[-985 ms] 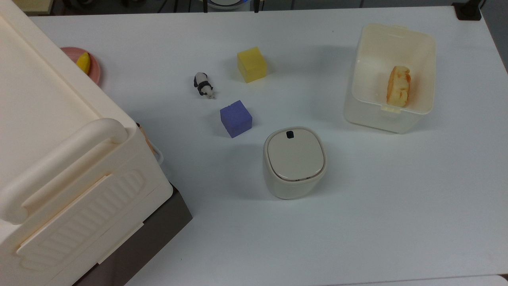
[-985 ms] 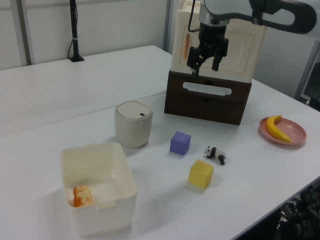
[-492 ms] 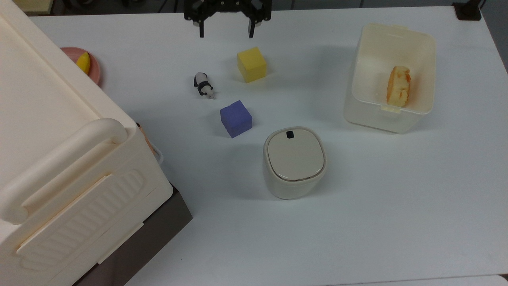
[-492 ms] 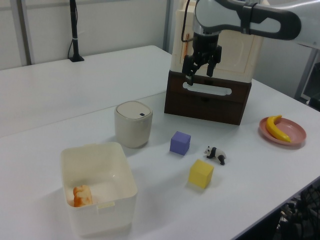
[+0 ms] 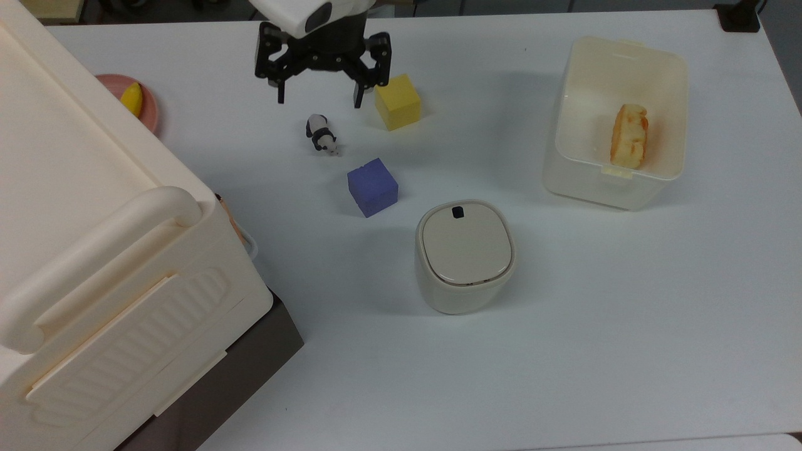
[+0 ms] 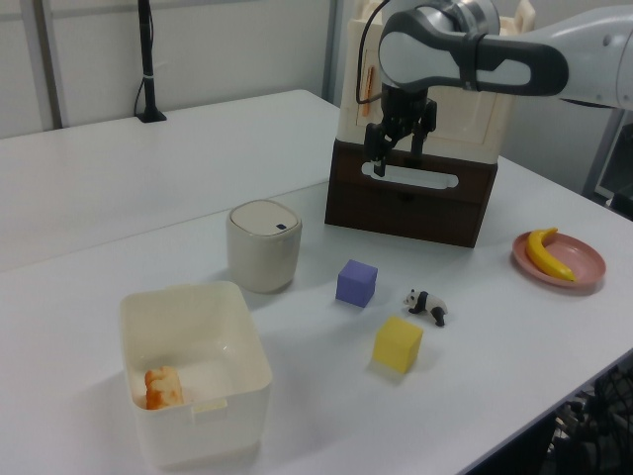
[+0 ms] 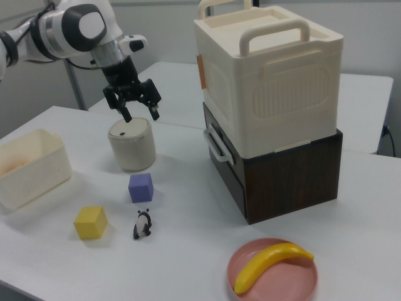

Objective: Slide open the drawer
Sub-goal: 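Move the gripper down toward the drawer's cream handle, then hook the gripper fingers around the cream drawer handle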

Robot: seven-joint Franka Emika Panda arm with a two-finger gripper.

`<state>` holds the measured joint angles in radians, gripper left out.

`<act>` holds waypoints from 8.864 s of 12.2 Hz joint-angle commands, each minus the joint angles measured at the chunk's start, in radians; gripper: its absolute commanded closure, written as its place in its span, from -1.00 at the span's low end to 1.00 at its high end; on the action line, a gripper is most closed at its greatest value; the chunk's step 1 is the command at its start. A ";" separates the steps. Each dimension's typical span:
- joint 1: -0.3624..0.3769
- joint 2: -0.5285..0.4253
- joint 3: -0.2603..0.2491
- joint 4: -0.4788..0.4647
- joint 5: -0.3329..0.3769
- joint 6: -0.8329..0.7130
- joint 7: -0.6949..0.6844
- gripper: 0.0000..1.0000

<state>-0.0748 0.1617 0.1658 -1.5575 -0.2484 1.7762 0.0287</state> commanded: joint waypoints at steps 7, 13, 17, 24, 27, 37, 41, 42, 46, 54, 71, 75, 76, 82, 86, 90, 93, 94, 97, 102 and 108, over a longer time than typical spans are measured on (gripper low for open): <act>0.013 0.025 -0.002 -0.090 -0.287 0.091 0.000 -1.00; 0.010 0.025 -0.002 -0.110 -0.279 0.083 0.318 -1.00; 0.012 0.027 -0.002 -0.105 -0.298 0.104 0.154 -1.00; 0.010 0.076 0.000 -0.130 -0.535 0.166 0.128 -1.00; 0.007 0.128 0.000 -0.144 -0.649 0.206 0.129 -1.00; -0.022 0.199 -0.003 -0.168 -0.818 0.275 0.120 -1.00; -0.029 0.200 -0.008 -0.159 -0.862 0.287 0.120 -0.83; -0.031 0.200 -0.009 -0.157 -0.879 0.287 0.120 -0.79; -0.039 0.200 -0.009 -0.151 -0.908 0.287 0.120 -0.52; -0.039 0.202 -0.011 -0.159 -1.012 0.279 0.129 -0.38; 0.010 0.206 -0.008 -0.213 -1.039 0.249 0.186 -0.13; 0.000 0.206 -0.009 -0.208 -1.046 0.255 0.183 -0.01; -0.005 0.206 -0.009 -0.207 -1.048 0.259 0.183 -0.01; -0.025 0.208 -0.009 -0.203 -1.065 0.262 0.177 0.29; -0.023 0.208 -0.009 -0.203 -1.063 0.261 0.178 0.95; -0.022 0.206 -0.009 -0.203 -1.060 0.261 0.178 1.00; -0.022 0.206 -0.009 -0.203 -1.060 0.261 0.181 1.00; -0.022 0.206 -0.009 -0.203 -1.060 0.259 0.183 1.00; -0.019 0.205 -0.009 -0.203 -1.054 0.259 0.185 1.00; -0.011 0.200 -0.005 -0.205 -1.051 0.252 0.188 1.00; 0.004 0.194 0.001 -0.205 -1.049 0.250 0.189 1.00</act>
<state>-0.0978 0.3845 0.1623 -1.7532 -1.2934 2.0302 0.1848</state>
